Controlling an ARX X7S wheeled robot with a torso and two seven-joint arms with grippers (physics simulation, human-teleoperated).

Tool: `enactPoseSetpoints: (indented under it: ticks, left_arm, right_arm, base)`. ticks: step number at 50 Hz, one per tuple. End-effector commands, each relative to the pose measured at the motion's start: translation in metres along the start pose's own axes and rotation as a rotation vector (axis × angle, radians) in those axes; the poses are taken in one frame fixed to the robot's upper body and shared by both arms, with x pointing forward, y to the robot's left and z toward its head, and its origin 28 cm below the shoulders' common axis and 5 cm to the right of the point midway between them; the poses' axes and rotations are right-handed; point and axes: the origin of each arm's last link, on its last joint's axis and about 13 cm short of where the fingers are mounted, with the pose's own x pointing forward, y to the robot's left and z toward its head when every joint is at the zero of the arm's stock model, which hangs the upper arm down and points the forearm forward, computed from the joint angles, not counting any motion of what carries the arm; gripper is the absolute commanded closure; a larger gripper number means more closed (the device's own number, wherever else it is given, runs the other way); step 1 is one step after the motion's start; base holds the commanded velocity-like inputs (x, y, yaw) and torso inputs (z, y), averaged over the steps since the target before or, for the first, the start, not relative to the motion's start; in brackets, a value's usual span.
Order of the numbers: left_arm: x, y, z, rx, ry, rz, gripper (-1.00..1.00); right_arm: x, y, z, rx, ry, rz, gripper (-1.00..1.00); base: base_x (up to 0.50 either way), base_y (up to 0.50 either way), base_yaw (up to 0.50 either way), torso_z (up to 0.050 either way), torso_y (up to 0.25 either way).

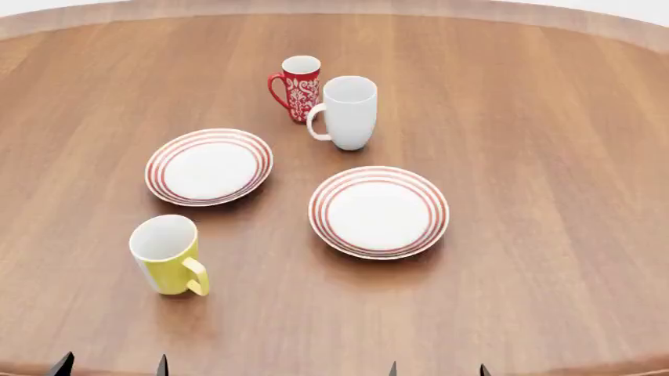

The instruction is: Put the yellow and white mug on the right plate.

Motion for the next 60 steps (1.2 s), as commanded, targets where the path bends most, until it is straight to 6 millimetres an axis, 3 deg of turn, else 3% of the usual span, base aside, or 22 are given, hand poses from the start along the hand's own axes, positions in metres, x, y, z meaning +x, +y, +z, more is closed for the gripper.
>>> enactPoseSetpoints:
  ticks: [1,42,60]
  left_arm:
    - [-0.0002,-0.0003,-0.0001,0.000,0.001,-0.002,-1.00]
    - [-0.0012,0.0040,0.0010,0.002,-0.018,-0.021,-1.00]
    - [-0.0013,0.0036,0.0011,0.004,-0.019,-0.030,-1.00]
  right_arm:
    - [-0.0001,-0.0001,0.0004,-0.012,-0.003,0.001,-1.00]
    - [-0.0008,-0.0024,0.0066,-0.081,-0.054,-0.028,-1.00]
    - [-0.0006,-0.0020,0.0061,-0.089,-0.051,-0.027,-1.00]
  base:
    - [0.00,0.00,0.00,0.000,0.000]
    - [0.00,0.02,0.00,0.000,0.000]
    - [0.00,0.49,0.00,0.000,0.000]
